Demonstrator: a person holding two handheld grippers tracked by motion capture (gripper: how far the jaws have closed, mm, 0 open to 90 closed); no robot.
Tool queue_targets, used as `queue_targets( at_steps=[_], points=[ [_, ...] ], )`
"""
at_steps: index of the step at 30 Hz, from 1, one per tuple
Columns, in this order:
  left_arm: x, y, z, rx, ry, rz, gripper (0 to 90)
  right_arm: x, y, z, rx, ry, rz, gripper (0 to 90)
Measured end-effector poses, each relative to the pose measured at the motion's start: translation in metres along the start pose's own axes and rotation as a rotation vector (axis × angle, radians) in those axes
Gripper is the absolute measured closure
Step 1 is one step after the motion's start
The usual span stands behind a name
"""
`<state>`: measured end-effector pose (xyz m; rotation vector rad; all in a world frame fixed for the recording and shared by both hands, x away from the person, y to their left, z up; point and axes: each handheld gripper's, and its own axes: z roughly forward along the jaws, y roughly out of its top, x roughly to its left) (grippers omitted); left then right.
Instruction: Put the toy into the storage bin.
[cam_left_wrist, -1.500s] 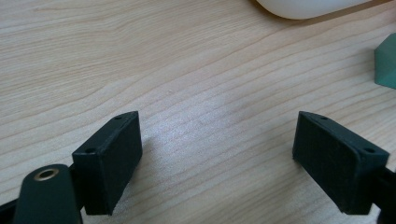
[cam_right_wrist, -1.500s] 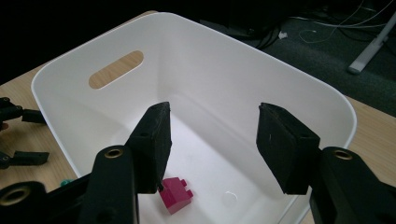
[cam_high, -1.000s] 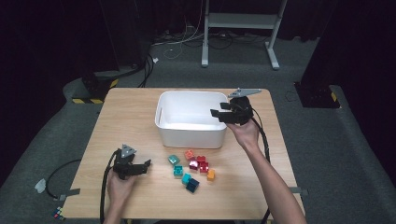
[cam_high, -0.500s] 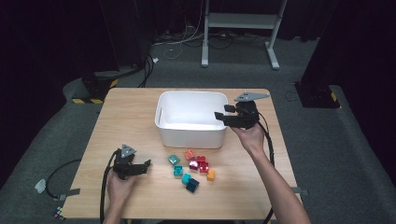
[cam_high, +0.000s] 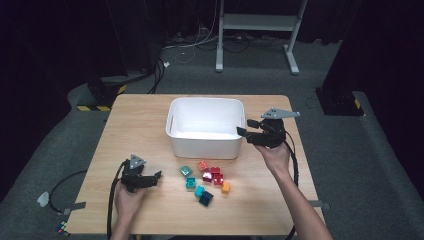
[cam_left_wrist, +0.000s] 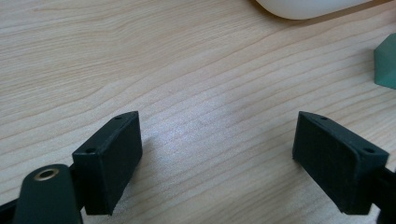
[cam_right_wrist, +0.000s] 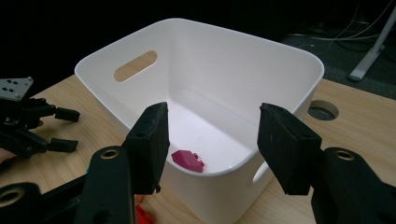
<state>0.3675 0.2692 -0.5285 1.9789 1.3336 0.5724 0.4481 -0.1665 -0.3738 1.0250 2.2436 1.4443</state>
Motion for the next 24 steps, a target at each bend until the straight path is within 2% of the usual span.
queue_targets(
  at_steps=[13,24],
  points=[
    [0.000,0.000,0.000,0.000,0.000,0.000,16.0,0.007,-0.039,-0.017,-0.019,-0.002,0.026,42.4],
    [0.000,0.000,0.000,0.001,0.001,0.001,15.9,0.022,-0.071,-0.019,0.004,-0.001,0.009,42.0]
  ],
)
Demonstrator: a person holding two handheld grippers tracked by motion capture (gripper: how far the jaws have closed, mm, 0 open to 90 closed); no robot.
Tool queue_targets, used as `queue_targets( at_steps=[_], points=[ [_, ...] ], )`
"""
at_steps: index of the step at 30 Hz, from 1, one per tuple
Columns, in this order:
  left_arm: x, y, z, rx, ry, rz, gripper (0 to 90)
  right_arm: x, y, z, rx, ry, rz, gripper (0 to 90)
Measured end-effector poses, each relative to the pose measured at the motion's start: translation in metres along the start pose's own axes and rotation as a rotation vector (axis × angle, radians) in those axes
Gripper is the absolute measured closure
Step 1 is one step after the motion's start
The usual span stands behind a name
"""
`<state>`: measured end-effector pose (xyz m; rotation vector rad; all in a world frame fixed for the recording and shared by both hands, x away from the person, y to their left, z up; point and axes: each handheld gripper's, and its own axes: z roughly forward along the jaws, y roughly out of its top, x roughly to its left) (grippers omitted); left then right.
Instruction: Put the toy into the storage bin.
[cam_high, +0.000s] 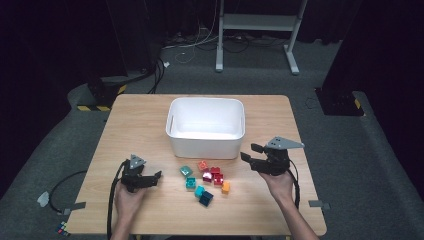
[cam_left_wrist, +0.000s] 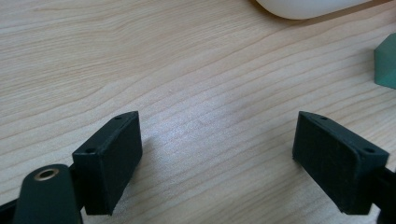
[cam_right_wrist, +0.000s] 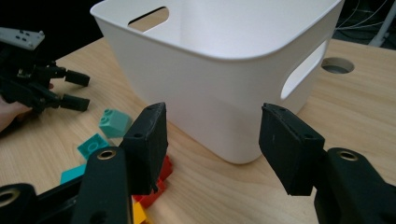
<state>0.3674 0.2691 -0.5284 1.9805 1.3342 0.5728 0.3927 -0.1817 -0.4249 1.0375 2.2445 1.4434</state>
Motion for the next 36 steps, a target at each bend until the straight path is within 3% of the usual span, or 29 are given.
queue_targets(
  at_steps=[20,36],
  points=[
    [0.000,0.000,0.000,0.000,0.000,0.000,15.9,0.031,-0.054,0.026,0.091,0.090,0.001,39.5],
    [0.000,0.000,0.000,0.000,0.000,0.000,15.9,0.049,-0.075,0.049,0.170,0.124,-0.040,37.9]
  ],
)
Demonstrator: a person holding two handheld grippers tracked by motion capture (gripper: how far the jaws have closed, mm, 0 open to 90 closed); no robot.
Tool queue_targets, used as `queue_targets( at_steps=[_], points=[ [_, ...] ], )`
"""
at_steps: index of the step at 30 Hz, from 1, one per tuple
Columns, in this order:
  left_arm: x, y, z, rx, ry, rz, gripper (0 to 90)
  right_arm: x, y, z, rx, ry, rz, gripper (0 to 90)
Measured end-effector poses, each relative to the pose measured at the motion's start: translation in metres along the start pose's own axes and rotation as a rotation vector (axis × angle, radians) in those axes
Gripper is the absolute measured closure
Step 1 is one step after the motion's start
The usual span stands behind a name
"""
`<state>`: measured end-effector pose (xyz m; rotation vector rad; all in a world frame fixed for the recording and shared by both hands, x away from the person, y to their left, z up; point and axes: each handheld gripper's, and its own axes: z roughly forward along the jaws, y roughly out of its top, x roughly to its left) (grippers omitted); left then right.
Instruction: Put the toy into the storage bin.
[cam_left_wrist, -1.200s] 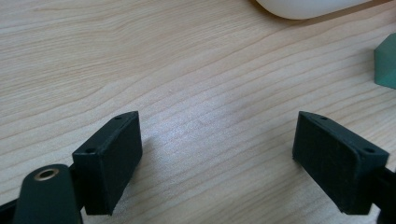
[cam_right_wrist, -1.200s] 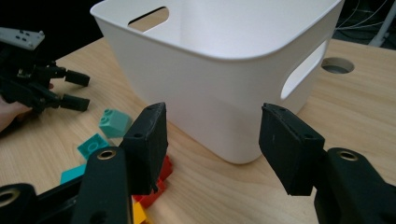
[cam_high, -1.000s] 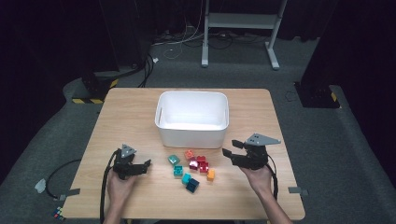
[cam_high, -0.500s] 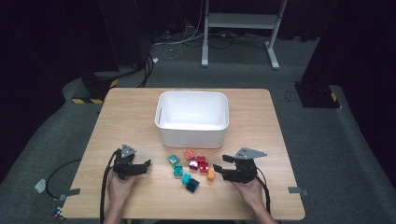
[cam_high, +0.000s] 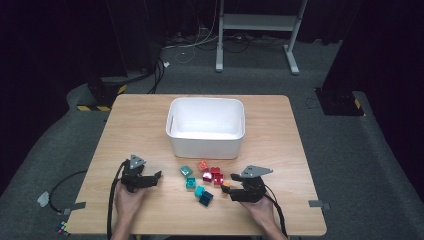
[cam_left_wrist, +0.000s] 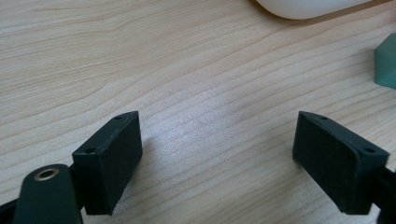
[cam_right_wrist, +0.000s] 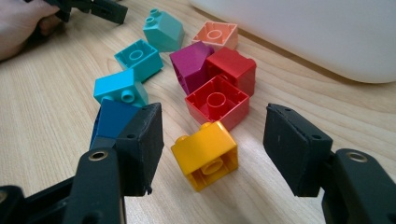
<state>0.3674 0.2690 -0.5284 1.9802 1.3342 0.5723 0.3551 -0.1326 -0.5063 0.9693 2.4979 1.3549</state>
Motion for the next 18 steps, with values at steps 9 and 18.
queue_targets(
  at_steps=[9,18],
  points=[
    [0.000,0.000,0.000,0.000,0.000,0.000,15.9,0.001,-0.003,0.010,0.038,-0.004,-0.007,40.4],
    [0.000,0.000,0.000,0.000,0.000,0.000,15.9,0.001,-0.008,0.014,0.058,-0.018,-0.020,45.9]
  ],
)
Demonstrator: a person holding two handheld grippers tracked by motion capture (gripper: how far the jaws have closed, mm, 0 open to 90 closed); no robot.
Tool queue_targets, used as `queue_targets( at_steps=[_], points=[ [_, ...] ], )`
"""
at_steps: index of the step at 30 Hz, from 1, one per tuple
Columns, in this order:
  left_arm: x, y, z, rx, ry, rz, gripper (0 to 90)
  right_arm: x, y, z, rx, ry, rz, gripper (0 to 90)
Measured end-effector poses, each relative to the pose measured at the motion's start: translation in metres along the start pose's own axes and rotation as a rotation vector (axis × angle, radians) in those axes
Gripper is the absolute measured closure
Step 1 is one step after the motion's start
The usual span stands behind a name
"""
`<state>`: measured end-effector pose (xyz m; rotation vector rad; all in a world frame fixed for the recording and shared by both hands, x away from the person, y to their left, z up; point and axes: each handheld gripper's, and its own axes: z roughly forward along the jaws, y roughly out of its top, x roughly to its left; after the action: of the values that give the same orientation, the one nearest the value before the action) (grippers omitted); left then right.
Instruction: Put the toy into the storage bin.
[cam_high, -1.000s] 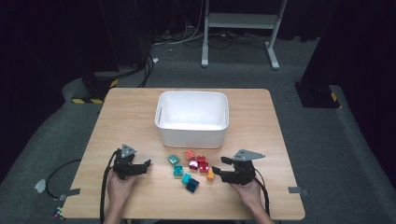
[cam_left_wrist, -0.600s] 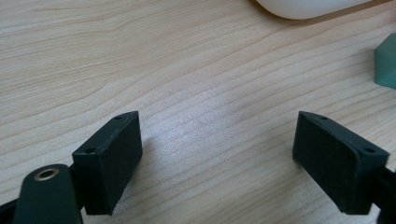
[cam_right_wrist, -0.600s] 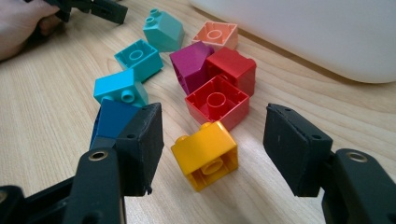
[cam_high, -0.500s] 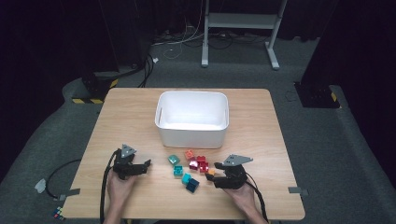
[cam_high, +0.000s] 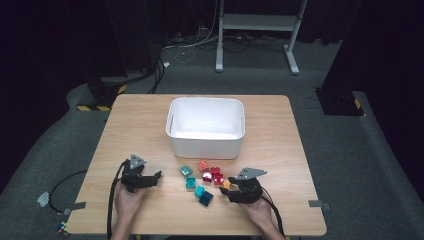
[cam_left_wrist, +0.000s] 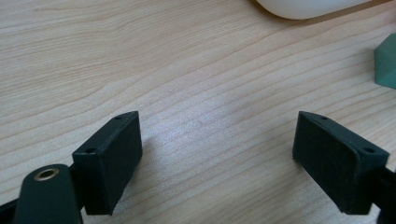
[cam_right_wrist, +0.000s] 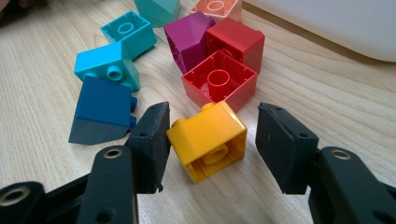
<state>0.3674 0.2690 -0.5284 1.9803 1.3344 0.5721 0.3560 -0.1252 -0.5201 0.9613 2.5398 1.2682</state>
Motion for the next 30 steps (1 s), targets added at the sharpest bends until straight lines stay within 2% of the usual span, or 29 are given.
queue_targets(
  at_steps=[9,21,30],
  points=[
    [0.000,0.000,0.000,0.000,0.000,0.000,15.9,0.002,0.000,-0.001,-0.002,-0.012,-0.020,52.3],
    [0.000,0.000,0.000,0.000,0.000,0.000,15.9,0.003,0.000,-0.006,-0.009,-0.030,-0.034,53.8],
    [0.000,0.000,0.000,0.000,0.000,0.000,15.9,-0.002,0.003,-0.015,-0.020,-0.020,-0.025,54.2]
  ],
)
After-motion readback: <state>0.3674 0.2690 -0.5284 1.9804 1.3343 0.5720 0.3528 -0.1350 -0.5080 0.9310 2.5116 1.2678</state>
